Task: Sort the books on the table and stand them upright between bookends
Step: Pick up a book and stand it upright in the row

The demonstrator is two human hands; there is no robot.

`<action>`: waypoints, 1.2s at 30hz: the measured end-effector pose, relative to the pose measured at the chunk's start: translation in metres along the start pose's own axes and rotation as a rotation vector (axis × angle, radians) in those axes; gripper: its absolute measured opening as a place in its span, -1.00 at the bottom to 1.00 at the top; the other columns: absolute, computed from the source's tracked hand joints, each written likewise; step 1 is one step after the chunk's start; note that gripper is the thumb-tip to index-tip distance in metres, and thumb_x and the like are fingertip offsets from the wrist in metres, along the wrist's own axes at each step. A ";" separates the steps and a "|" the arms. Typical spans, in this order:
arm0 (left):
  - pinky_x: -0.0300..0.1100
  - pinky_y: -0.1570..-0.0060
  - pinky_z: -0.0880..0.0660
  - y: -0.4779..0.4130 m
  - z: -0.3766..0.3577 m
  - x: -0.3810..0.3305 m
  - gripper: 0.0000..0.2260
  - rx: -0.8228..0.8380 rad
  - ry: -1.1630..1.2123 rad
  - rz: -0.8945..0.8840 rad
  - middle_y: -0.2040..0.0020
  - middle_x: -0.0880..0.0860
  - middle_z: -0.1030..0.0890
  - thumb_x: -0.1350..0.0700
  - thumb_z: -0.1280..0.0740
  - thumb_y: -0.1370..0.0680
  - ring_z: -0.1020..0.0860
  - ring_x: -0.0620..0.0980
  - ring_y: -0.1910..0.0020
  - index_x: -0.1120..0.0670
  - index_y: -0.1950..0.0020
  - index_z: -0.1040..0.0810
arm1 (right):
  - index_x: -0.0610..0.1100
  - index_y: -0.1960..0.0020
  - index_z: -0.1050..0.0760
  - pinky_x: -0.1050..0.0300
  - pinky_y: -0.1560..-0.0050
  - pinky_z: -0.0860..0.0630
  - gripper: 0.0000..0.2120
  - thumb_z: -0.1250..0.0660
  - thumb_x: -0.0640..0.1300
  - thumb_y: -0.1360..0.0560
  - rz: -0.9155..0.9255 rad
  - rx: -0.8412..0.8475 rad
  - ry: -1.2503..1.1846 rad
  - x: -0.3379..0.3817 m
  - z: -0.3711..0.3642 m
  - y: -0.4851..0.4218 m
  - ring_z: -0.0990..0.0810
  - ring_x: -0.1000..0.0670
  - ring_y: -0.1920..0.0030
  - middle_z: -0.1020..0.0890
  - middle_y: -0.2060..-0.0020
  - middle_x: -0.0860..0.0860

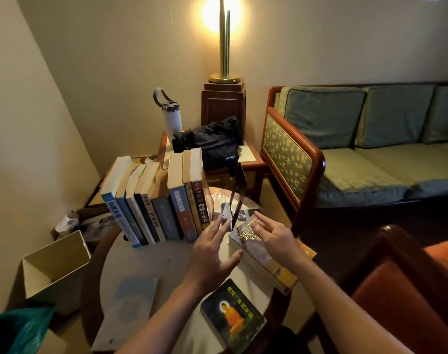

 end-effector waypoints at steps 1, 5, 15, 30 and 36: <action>0.03 -0.53 -0.19 0.001 -0.011 0.000 -0.23 0.032 0.054 0.057 -0.61 -0.11 -0.09 -0.39 -0.22 -0.47 -0.08 -0.10 -0.59 -0.11 -0.60 -0.14 | 0.01 -0.53 -0.31 0.03 -0.35 -0.47 -0.51 -0.29 0.01 -0.63 -0.011 -0.025 0.065 -0.011 0.009 0.000 -0.49 0.02 -0.36 -0.49 -0.40 -0.03; 0.07 -0.54 -0.16 0.004 -0.057 -0.001 -0.18 0.175 0.172 0.209 -0.63 -0.07 -0.03 -0.38 -0.30 -0.48 -0.05 -0.05 -0.60 -0.14 -0.62 -0.04 | 0.08 -0.54 -0.29 0.15 -0.23 -0.51 -0.46 -0.33 0.04 -0.60 -0.100 -0.030 0.251 -0.055 0.036 -0.001 -0.54 0.01 -0.28 -0.55 -0.34 -0.03; 0.04 -0.50 -0.21 -0.003 -0.125 -0.005 -0.17 0.370 0.147 0.315 -0.61 -0.02 0.31 -0.34 -0.25 -0.53 -0.02 0.10 -0.60 -0.16 -0.63 0.16 | 0.19 -0.59 -0.08 -0.29 -0.50 -0.17 -0.27 -0.34 0.21 -0.53 -0.118 0.139 0.642 -0.100 0.048 -0.032 -0.19 -0.07 -0.56 -0.14 -0.60 0.07; -0.30 -0.37 -0.07 -0.005 -0.128 0.011 -0.34 0.245 0.253 0.339 -0.58 -0.17 0.35 -0.02 -0.24 -0.66 0.10 -0.25 -0.47 -0.02 -0.64 0.08 | 0.21 -0.58 0.34 -0.15 -0.39 -0.36 0.22 -0.46 0.42 -0.28 -0.244 0.180 0.489 -0.133 0.024 -0.020 -0.27 -0.17 -0.44 -0.24 -0.46 -0.09; -0.25 -0.44 -0.17 -0.001 -0.123 0.009 -0.32 0.247 0.356 0.339 -0.60 -0.17 0.26 0.03 -0.31 -0.63 -0.03 -0.22 -0.50 -0.02 -0.64 0.01 | 0.27 -0.58 0.26 -0.05 -0.30 -0.41 0.19 -0.52 0.36 -0.27 -0.226 0.111 0.293 -0.126 0.021 -0.010 -0.39 -0.08 -0.34 -0.30 -0.39 -0.08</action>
Point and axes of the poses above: each hand's wrist, its own y-axis away from the middle knuckle, its own z-axis out of the back of the hand, x = y × z, the point moved 7 cm from there along -y, towards the middle knuckle
